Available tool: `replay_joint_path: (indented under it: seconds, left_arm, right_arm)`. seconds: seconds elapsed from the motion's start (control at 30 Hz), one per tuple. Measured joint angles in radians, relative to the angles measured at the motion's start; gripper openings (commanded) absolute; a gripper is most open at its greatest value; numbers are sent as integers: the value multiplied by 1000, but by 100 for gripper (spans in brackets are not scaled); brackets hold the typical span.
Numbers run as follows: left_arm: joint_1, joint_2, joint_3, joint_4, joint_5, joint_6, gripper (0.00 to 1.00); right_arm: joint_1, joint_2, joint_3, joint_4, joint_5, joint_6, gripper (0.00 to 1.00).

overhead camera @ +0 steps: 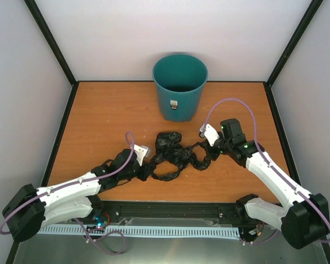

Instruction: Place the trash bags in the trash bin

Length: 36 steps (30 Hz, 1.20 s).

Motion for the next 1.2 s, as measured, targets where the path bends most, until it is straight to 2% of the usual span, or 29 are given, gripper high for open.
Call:
replay_joint_path:
  seconds: [0.07, 0.1, 0.3, 0.53, 0.7, 0.9, 1.0, 1.1, 1.2]
  left_arm:
    - [0, -34, -38, 64, 15, -12, 36]
    - [0, -48, -55, 94, 24, -14, 40]
    - [-1, -63, -197, 311, 86, -41, 49]
    - [-10, 10, -291, 510, 145, -51, 52]
    - [-71, 50, -311, 608, 145, -34, 53]
    - [-149, 154, -311, 721, 87, -24, 51]
    - [-174, 238, -308, 781, 51, -24, 48]
    - [-190, 324, -296, 833, 30, -25, 37]
    - [-205, 388, -273, 868, 13, -34, 21]
  right_arm:
    - [3, 23, 0, 0, 3, 4, 3]
    - [4, 33, 0, -2, 4, 5, 3]
    - [5, 39, 0, -3, 3, 10, 3]
    - [7, 40, 0, -4, 2, 11, 3]
    - [8, 51, 0, -5, 2, 11, 3]
    - [8, 58, 0, -11, -1, 11, 3]
    - [8, 58, 0, -12, -2, 11, 3]
    - [8, 58, 0, -12, -3, 11, 3]
    - [8, 58, 0, -13, -5, 11, 3]
